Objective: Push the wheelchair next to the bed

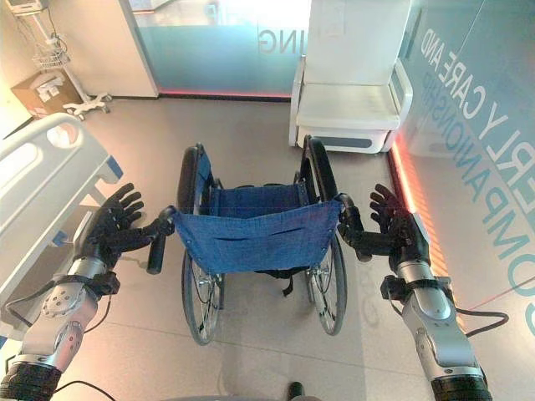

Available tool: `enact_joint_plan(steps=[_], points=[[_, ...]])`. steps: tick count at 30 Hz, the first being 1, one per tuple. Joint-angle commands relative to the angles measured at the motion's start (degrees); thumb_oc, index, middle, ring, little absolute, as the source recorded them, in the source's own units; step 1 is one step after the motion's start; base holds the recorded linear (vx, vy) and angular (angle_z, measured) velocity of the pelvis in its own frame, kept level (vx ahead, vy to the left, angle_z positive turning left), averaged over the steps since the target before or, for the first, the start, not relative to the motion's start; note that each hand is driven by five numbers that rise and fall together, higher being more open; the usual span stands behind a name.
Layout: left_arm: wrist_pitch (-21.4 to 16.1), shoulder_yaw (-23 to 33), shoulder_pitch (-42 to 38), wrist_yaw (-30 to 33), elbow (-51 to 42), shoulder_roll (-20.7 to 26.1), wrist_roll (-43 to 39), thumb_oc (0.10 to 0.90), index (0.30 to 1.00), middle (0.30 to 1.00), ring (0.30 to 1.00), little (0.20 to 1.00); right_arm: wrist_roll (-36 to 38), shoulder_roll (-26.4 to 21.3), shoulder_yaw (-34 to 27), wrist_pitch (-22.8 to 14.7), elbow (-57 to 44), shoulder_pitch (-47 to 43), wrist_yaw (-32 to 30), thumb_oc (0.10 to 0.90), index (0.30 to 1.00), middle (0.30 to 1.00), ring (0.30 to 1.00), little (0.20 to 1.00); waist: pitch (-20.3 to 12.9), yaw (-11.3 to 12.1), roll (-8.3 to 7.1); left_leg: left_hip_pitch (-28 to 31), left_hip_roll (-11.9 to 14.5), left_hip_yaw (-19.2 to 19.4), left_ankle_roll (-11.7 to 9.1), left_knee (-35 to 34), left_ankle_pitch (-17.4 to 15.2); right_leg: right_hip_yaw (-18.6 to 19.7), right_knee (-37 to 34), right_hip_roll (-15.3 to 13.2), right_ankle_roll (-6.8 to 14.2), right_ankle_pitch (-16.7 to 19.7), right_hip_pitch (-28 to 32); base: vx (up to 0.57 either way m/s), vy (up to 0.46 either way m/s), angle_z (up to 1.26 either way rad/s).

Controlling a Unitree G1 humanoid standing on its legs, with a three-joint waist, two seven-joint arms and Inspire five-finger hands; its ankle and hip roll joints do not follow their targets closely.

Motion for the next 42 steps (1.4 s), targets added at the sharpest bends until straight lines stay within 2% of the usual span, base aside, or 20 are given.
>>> enact_joint_plan(steps=[1, 4, 6, 7, 8, 9, 10, 12, 15, 19, 24, 34, 37, 39, 40, 42], points=[[-1.1, -2.7, -6.7, -0.5, 1.8, 6.1, 4.7, 0.800, 0.900, 0.900, 0.900, 0.900, -1.7, -5.0, 0.7, -3.1, -1.5, -8.3, 1.9, 0.800, 0.900, 0.900, 0.900, 0.900, -3.9, -0.1, -3.09, -0.8, -3.2, 4.2, -1.3, 0.2, -1.3, 0.9, 0.4, 0.8, 2.2, -3.3, 2.8, 0.00, 0.000, 0.00], [-1.8, -3.6, -7.2, -2.8, 2.0, 6.4, 4.2, 0.800, 0.900, 0.900, 0.900, 0.900, -2.2, -5.4, 1.3, -1.6, -1.4, -8.9, 2.3, 0.800, 0.900, 0.900, 0.900, 0.900, -3.9, -0.1, -3.09, -0.8, -3.2, 4.2, -1.3, 0.2, -1.3, 0.9, 0.3, 0.8, 2.2, -3.3, 2.9, 0.00, 0.000, 0.00], [-3.5, -3.2, -7.4, -4.8, 0.8, 6.5, -5.2, 0.800, 0.900, 0.900, 0.900, 0.900, -3.2, -5.9, 1.8, -0.8, -0.7, -9.2, 2.8, 0.800, 0.900, 0.900, 0.900, 0.900, -4.0, 0.0, -3.06, -0.9, -3.2, 4.2, -1.4, 0.2, -1.3, 0.9, 0.3, 0.7, 2.3, -3.3, 2.9, 0.00, 0.000, 0.00], [-3.7, -3.1, -7.4, -5.1, 0.7, 6.4, -6.2, 0.800, 0.900, 0.900, 0.900, 0.900, -3.2, -5.9, 1.9, -0.8, -0.6, -9.2, 2.9, 0.800, 0.900, 0.900, 0.900, 0.900, -4.0, 0.0, -3.06, -0.8, -3.2, 4.2, -1.4, 0.2, -1.3, 0.9, 0.3, 0.7, 2.3, -3.3, 2.9, 0.00, 0.000, 0.00], [-4.9, -2.2, -7.1, -8.0, -0.9, 4.6, -16.3, 0.800, 0.900, 0.900, 0.900, 0.900, -4.2, -5.5, 2.2, -0.6, 0.0, -9.1, 3.3, 0.800, 0.900, 0.900, 0.900, 0.900, -4.0, 0.1, -3.05, -0.9, -3.2, 4.2, -1.4, 0.2, -1.3, 0.8, 0.2, 0.7, 2.2, -3.3, 2.9, 0.00, 0.000, 0.00], [-4.8, -2.1, -7.1, -8.2, -1.0, 4.5, -16.4, 0.800, 0.900, 0.900, 0.900, 0.900, -4.2, -5.4, 2.2, -0.6, 0.0, -9.1, 3.3, 0.800, 0.900, 0.900, 0.900, 0.900, -4.0, 0.1, -3.04, -0.8, -3.2, 4.2, -1.4, 0.2, -1.3, 0.8, 0.2, 0.7, 2.2, -3.3, 3.0, 0.00, 0.000, 0.00], [-6.5, -1.7, -6.8, -9.4, -2.2, 2.0, -22.7, 0.800, 0.900, 0.900, 0.900, 0.900, -5.1, -4.7, 2.6, -0.6, 0.7, -9.1, 3.7, 0.800, 0.900, 0.900, 0.900, 0.900, -4.0, 0.2, -3.07, -0.8, -3.2, 4.2, -1.4, 0.2, -1.4, 0.8, 0.2, 0.7, 2.1, -3.3, 3.0, 0.00, 0.000, 0.00], [-7.3, -1.7, -6.7, -10.4, -2.8, -0.2, -26.7, 0.800, 0.900, 0.900, 0.900, 0.900, -5.9, -3.9, 3.2, -0.5, 1.3, -9.3, 3.9, 0.800, 0.900, 0.900, 0.900, 0.900, -4.0, 0.2, -3.20, -0.6, -3.1, 4.1, -1.5, 0.2, -1.4, 0.8, 0.3, 0.7, 2.0, -3.4, 3.1, 0.00, 0.000, 0.00], [-7.3, -1.9, -6.7, -11.0, -2.8, -1.6, -27.5, 0.800, 0.900, 0.900, 0.900, 0.900, -6.3, -3.6, 3.7, 0.0, 1.7, -10.0, 3.9, 0.800, 0.900, 0.900, 0.900, 0.900, -4.0, 0.3, -3.34, -0.6, -3.1, 4.0, -1.5, 0.2, -1.5, 0.7, 0.3, 0.7, 1.9, -3.4, 3.2, 0.00, 0.000, 0.00], [-6.9, -2.3, -6.5, -11.6, -2.0, -1.2, -23.0, 0.800, 0.900, 0.900, 0.900, 0.900, -6.8, -4.3, 3.9, 1.9, 1.6, -10.5, 4.3, 0.800, 0.900, 0.900, 0.900, 0.900, -3.9, 0.4, -3.51, -0.5, -3.2, 3.8, -1.4, 0.2, -1.6, 0.7, 0.3, 0.7, 1.9, -3.5, 3.3, 0.00, 0.000, 0.00], [-5.6, -2.0, -5.8, -14.0, -3.3, 1.5, -16.8, 0.800, 0.900, 0.900, 0.900, 0.900, -8.5, -5.7, 3.7, 3.9, 1.9, -10.4, 5.1, 0.800, 0.900, 0.900, 0.900, 0.900, -3.8, 0.7, -3.49, -0.4, -3.2, 3.9, -1.3, 0.2, -1.6, 0.5, 0.2, 0.6, 2.0, -3.5, 3.4, 0.00, 0.000, 0.00], [-3.0, -2.8, -6.6, -12.6, -3.8, 7.7, -4.7, 0.800, 0.900, 0.900, 0.900, 0.900, -8.5, -7.4, 4.7, 4.1, 2.8, -12.7, 3.8, 0.800, 0.900, 0.900, 0.900, 0.900, -3.6, 1.3, -3.29, -0.5, -3.3, 3.7, -1.3, 0.2, -1.4, -0.1, 0.3, 0.4, 2.2, -3.5, 3.6, 0.00, 0.000, 0.00], [-0.7, -3.2, -6.1, -13.7, -3.1, 10.6, 2.9, 0.800, 0.900, 0.900, 0.900, 0.900, -8.3, -8.2, 4.7, 4.6, 2.6, -13.0, 3.6, 0.800, 0.900, 0.900, 0.900, 0.900, -3.6, 1.5, -3.13, -0.5, -3.3, 3.7, -1.3, 0.2, -1.4, -0.2, 0.2, 0.4, 2.3, -3.5, 3.5, 0.00, 0.000, 0.00], [0.2, -3.2, -5.9, -14.0, -2.8, 11.6, 4.9, 0.800, 0.900, 0.900, 0.900, 0.900, -8.1, -8.6, 4.6, 4.9, 2.5, -13.0, 3.5, 0.800, 0.900, 0.900, 0.900, 0.900, -3.6, 1.6, -3.08, -0.6, -3.3, 3.7, -1.3, 0.2, -1.3, -0.2, 0.2, 0.4, 2.3, -3.5, 3.6, 0.00, 0.000, 0.00], [1.9, -3.3, -5.8, -13.9, -2.1, 13.2, 8.9, 0.800, 0.900, 0.900, 0.900, 0.900, -8.0, -9.0, 4.6, 5.0, 2.7, -13.1, 3.3, 0.800, 0.900, 0.900, 0.900, 0.900, -3.6, 1.6, -2.95, -0.6, -3.3, 3.7, -1.3, 0.2, -1.3, -0.3, 0.1, 0.4, 2.4, -3.4, 3.6, 0.00, 0.000, 0.00], [3.0, -3.7, -5.9, -13.3, -1.3, 15.2, 10.4, 0.800, 0.900, 0.900, 0.900, 0.900, -7.9, -9.4, 4.7, 5.1, 2.9, -13.4, 3.0, 0.800, 0.900, 0.900, 0.900, 0.900, -3.5, 1.7, -2.82, -0.6, -3.4, 3.7, -1.3, 0.2, -1.2, -0.3, 0.1, 0.4, 2.4, -3.4, 3.5, 0.00, 0.000, 0.00]])
